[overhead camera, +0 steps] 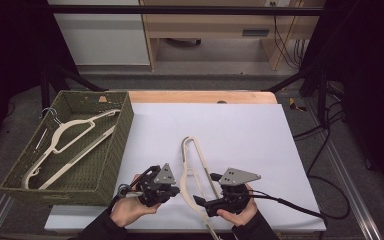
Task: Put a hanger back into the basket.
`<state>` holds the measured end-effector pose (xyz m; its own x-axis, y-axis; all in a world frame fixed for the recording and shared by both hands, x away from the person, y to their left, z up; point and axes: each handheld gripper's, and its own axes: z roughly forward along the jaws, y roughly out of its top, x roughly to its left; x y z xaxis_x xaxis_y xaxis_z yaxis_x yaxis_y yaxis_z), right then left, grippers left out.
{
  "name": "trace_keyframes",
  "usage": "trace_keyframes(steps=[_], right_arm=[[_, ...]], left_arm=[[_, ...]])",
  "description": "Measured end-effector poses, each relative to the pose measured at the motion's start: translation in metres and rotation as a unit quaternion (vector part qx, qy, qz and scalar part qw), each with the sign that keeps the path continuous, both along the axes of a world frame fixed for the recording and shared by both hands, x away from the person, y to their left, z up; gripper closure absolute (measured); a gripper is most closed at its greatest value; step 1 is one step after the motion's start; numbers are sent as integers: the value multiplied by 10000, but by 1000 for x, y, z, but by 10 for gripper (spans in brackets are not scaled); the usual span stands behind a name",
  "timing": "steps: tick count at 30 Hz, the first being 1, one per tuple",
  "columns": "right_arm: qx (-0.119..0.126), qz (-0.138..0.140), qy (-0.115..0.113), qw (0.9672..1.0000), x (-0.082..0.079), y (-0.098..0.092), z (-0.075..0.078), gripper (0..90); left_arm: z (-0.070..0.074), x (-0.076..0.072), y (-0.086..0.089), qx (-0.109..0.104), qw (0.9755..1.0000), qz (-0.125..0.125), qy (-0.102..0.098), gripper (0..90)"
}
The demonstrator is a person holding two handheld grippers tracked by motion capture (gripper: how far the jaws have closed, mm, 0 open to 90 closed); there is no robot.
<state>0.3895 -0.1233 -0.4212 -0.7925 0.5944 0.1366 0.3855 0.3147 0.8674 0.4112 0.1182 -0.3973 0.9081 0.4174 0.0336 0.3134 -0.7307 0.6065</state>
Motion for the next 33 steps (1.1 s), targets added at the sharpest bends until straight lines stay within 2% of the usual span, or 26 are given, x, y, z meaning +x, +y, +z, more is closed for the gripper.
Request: trace_keyframes(steps=[2, 5, 11, 15, 20, 27, 30, 33], right_arm=[[-65, 68, 55, 9999, -1, 5, -4, 131], [-118, 54, 184, 9997, -2, 9, -9, 163], [-350, 107, 300, 9989, -3, 16, -17, 234], [-599, 216, 248, 9977, -6, 24, -21, 287], [-787, 285, 264, 9961, -7, 27, -25, 432], [-905, 301, 333, 9949, -6, 29, -29, 655], [-903, 410, 323, 9946, -6, 28, -28, 710], [-906, 344, 309, 9948, -7, 27, -26, 721]], left_arm=[[5, 0, -3, 75, 10000, -15, -28, 886], [8, -1, -7, 75, 10000, -19, -46, 886], [13, 0, -13, 106, 9999, -34, -91, 886], [14, 0, -16, 99, 9999, -36, -86, 886], [15, 0, -18, 139, 9998, -39, -109, 886], [15, -1, -19, 114, 9999, 40, -71, 885], [15, 0, -17, 17, 10000, 88, -19, 884], [17, 1, -14, -148, 9998, 102, -40, 881]])
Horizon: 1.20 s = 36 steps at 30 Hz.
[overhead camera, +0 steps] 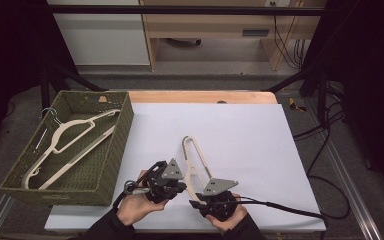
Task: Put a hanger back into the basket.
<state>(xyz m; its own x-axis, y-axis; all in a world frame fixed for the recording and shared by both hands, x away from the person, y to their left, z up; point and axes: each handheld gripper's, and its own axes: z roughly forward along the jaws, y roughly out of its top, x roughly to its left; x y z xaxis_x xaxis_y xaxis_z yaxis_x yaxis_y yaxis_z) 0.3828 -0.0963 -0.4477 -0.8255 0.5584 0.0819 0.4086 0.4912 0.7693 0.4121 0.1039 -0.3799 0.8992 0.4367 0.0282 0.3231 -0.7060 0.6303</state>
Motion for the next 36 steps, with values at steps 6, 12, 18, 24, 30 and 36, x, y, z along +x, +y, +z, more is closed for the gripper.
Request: trace_keyframes(steps=[6, 12, 18, 24, 30, 36], right_arm=[[-78, -44, -44, 9999, 0, -4, 6, 732], [-151, -223, -135, 9995, 1, -13, 17, 748], [-259, -578, -327, 9975, 3, -25, 31, 773], [-125, -945, -325, 9949, 9, -46, 41, 793], [-58, -1213, -381, 9919, 16, -64, 45, 824], [159, -1129, -301, 9930, 22, -72, 48, 863]], left_arm=[[22, -4, 19, -1025, 9936, 269, -403, 557], [42, -6, 52, -1735, 9804, 531, -762, 302], [38, -7, 71, -1855, 9761, 752, -848, 176], [23, 1, 77, -1808, 9760, 941, -772, 99], [15, 8, 81, -1742, 9760, 1083, -726, 73], [14, 11, 81, -1782, 9762, 1012, -704, 67]])
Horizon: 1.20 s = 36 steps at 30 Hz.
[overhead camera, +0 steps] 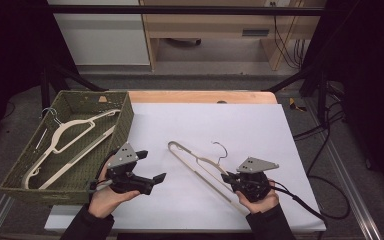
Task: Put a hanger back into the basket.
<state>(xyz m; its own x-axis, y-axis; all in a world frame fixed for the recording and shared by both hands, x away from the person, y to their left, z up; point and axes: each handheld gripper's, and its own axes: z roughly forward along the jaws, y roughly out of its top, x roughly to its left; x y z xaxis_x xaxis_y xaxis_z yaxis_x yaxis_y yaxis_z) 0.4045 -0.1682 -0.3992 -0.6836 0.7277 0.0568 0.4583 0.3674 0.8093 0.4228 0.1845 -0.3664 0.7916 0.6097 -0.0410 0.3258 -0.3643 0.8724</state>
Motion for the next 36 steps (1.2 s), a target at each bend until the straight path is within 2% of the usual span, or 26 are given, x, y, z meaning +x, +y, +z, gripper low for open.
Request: trace_keyframes(steps=[1, 3, 5, 8, 10, 15, 17, 20, 25, 30, 31, 36], right_arm=[[94, 8, 56, 9999, 1, 0, 1, 864], [64, 115, -5, 9999, 3, -1, 4, 865], [205, 295, 21, 9994, 6, -2, 9, 865], [447, 630, 37, 9970, 9, -1, 16, 865], [503, 891, 54, 9947, 10, 2, 21, 865], [558, 1309, 111, 9898, 10, 10, 22, 865], [571, 1475, 151, 9873, 10, 14, 22, 865], [525, 1615, 148, 9854, 8, 18, 21, 865], [563, 1747, 177, 9829, 6, 22, 20, 865], [562, 1836, 217, 9811, 6, 24, 18, 865], [561, 1873, 228, 9804, 6, 25, 18, 865], [527, 1994, 288, 9781, 6, 27, 16, 865]], left_arm=[[0, 1, -1, -1, 10000, -32, -19, 62], [1, 2, -2, 8, 10000, -94, -23, 59], [2, 4, -5, 15, 9999, -170, -17, 53], [3, 9, -10, 90, 9996, -265, -22, 51], [4, 12, -14, 98, 9994, -322, -3, 52], [4, 19, -26, 283, 9980, -557, -38, 63], [2, 21, -32, 356, 9971, -667, 8, 73], [-1, 22, -39, 461, 9955, -828, 53, 101], [-6, 22, -52, 611, 9906, -1217, 134, 221], [-9, 20, -61, 775, 9860, -1464, 167, 366], [-10, 20, -63, 841, 9844, -1536, 157, 393], [-11, 17, -66, 910, 9810, -1704, 184, 597]])
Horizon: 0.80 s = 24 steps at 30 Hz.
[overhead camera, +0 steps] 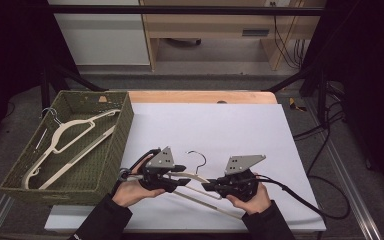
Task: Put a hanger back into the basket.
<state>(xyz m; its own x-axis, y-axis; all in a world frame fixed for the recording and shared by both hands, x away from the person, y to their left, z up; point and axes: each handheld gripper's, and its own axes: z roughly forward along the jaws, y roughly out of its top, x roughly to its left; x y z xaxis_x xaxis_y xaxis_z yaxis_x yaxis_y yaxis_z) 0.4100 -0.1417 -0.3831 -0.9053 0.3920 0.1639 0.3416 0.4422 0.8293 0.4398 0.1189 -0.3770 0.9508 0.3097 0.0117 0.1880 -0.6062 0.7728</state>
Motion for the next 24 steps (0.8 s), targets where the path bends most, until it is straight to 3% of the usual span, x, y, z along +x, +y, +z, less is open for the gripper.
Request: trace_keyframes(steps=[1, 7, 18, 22, 24], right_arm=[[-17, 16, 23, 10000, 0, 1, -1, 864], [-89, 11, 30, 10000, 1, 2, -3, 847], [-273, -528, -614, 9963, 1, 4, -7, 651], [-317, -561, -756, 9950, 1, 5, -9, 589], [-290, -605, -817, 9944, 1, 4, -9, 559]], left_arm=[[0, 0, 0, 0, 10000, -20, 18, 639], [-1, -6, 0, 181, 9998, -5, -57, 696], [-1, -18, 0, 173, 9997, -21, 178, 825], [-1, -21, -2, 82, 9991, -131, 398, 855], [0, -23, -2, 77, 9992, -83, 377, 859]])
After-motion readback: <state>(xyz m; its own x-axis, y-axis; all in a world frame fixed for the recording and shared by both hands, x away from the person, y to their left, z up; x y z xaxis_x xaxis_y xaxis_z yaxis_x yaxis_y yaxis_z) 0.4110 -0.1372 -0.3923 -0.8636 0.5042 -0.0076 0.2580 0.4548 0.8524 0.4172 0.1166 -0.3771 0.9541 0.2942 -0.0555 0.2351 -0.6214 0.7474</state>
